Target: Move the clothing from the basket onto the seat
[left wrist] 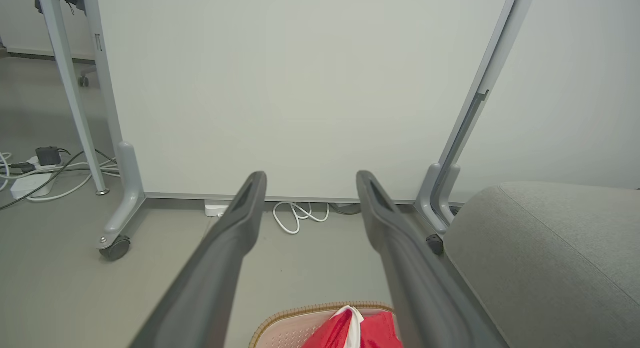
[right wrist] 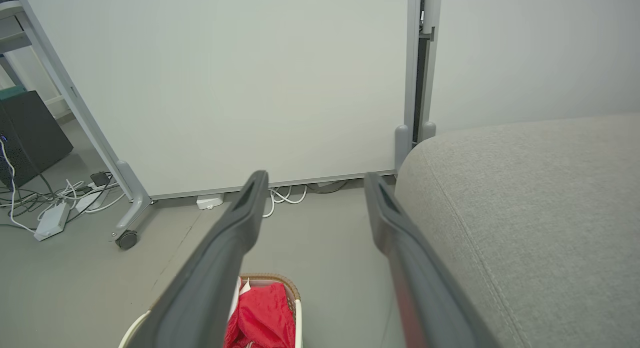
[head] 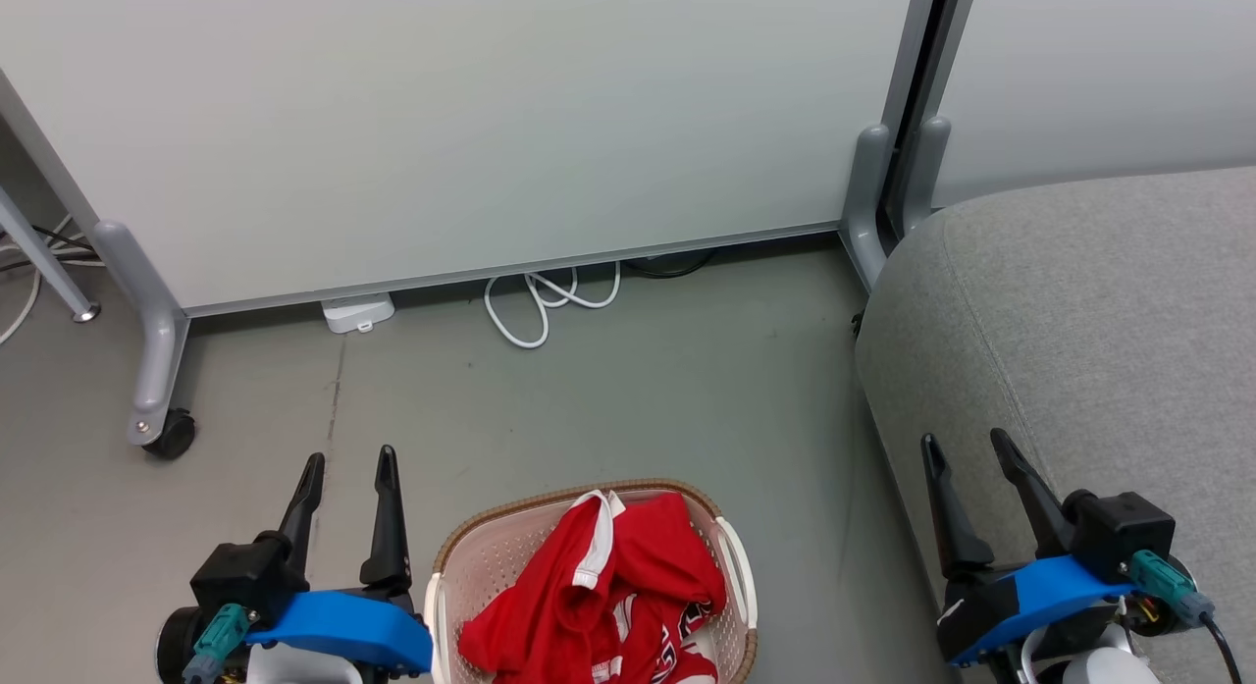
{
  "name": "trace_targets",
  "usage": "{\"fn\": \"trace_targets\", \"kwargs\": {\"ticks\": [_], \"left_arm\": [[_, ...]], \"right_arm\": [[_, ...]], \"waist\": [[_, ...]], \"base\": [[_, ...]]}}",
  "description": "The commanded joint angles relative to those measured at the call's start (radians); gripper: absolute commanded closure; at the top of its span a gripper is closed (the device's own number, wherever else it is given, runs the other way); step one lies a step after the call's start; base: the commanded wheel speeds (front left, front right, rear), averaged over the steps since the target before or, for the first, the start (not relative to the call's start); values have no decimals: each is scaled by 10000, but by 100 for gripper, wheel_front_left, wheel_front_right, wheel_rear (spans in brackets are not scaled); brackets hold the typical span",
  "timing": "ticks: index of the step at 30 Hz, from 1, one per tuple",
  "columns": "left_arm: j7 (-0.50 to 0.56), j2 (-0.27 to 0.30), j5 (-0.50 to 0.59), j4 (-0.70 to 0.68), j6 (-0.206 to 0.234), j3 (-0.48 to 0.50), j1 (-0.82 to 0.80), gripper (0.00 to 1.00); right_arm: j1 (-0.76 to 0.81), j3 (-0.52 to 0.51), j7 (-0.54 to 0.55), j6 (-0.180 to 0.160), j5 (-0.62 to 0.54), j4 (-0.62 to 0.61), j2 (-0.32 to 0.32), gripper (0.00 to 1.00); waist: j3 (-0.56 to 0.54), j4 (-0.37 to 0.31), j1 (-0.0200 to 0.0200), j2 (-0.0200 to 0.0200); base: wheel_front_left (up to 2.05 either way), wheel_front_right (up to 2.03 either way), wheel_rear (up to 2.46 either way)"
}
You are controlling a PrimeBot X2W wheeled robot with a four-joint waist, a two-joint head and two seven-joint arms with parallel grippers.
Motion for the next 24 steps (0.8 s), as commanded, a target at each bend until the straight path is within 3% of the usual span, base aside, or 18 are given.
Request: {"fn": "trace_targets", "kwargs": {"ticks": [1, 24], "left_arm": [[-104, 2, 291, -14, -28, -15, -172, 0], [-447, -74, 1355, 151, -108, 39, -182, 0]], "right_arm": [[-171, 19, -104, 18, -268, -78, -65, 0], [-195, 85, -430, 14, -1525, 40, -74, 0]], "waist": [[9, 16, 0, -1], [78, 62, 0, -1]], "base": [[0, 0, 0], [0, 0, 0]]}}
